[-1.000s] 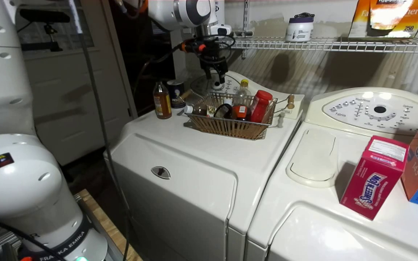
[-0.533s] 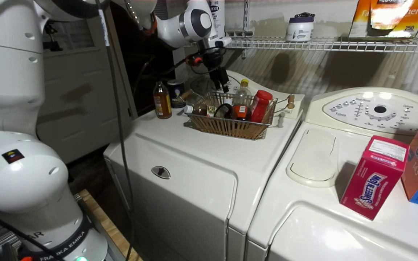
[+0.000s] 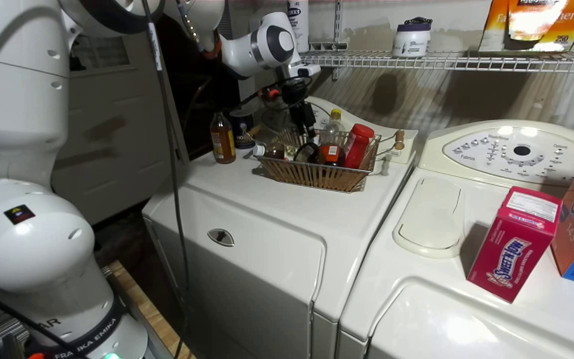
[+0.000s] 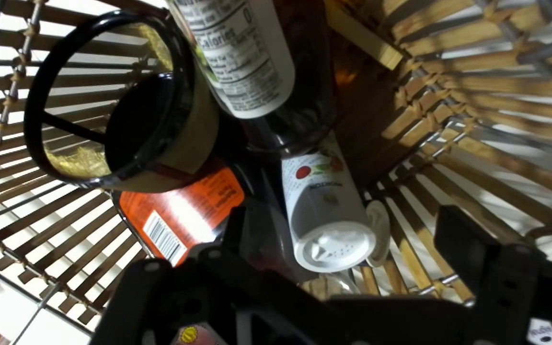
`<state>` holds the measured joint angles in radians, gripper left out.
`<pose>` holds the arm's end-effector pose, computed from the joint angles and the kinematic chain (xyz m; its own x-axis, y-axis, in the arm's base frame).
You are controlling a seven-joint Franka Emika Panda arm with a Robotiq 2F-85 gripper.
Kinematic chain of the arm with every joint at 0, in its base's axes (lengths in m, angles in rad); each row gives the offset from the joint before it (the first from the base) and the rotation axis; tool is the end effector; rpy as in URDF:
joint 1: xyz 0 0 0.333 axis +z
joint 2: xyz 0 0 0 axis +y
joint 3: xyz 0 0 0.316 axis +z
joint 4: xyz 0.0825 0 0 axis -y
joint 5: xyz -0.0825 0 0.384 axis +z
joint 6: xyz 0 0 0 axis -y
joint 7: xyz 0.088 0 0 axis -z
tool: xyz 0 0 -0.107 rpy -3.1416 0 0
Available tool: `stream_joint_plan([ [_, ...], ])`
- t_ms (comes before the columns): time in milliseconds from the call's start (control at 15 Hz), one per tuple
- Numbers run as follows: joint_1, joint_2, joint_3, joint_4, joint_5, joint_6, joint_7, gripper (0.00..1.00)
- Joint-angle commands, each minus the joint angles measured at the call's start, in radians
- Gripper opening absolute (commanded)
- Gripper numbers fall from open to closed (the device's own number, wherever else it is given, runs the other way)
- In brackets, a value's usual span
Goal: Remove the white container from the basket and put it on the washing machine on the left.
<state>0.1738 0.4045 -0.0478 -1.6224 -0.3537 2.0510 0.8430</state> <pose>0.6699 0.0697 0.3947 0.8403 -0.4848 0.2426 -0.5345 -0.8156 0.2217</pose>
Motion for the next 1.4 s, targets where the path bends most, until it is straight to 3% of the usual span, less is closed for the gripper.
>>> stream_joint_plan([
  [0,0.020,0.025,-0.024,0.031,-0.049,-0.037,0.034,1.00],
  [67,0.019,0.028,-0.024,0.032,-0.045,-0.049,0.032,0.97],
  [133,0.020,0.030,-0.024,0.033,-0.045,-0.054,0.032,0.88],
  [200,0.019,0.032,-0.022,0.033,-0.042,-0.055,0.028,0.87],
  [333,0.023,0.038,-0.024,0.035,-0.054,-0.053,0.027,0.72],
  [400,0.026,0.042,-0.027,0.037,-0.069,-0.049,0.025,0.76],
  [533,0.029,0.048,-0.027,0.039,-0.089,-0.036,0.020,0.93],
  [667,0.033,0.054,-0.028,0.038,-0.113,-0.025,0.018,1.00],
  [800,0.034,0.058,-0.026,0.033,-0.129,-0.008,0.012,1.00],
  [1333,0.051,0.061,-0.029,0.003,-0.210,0.074,0.004,0.34],
])
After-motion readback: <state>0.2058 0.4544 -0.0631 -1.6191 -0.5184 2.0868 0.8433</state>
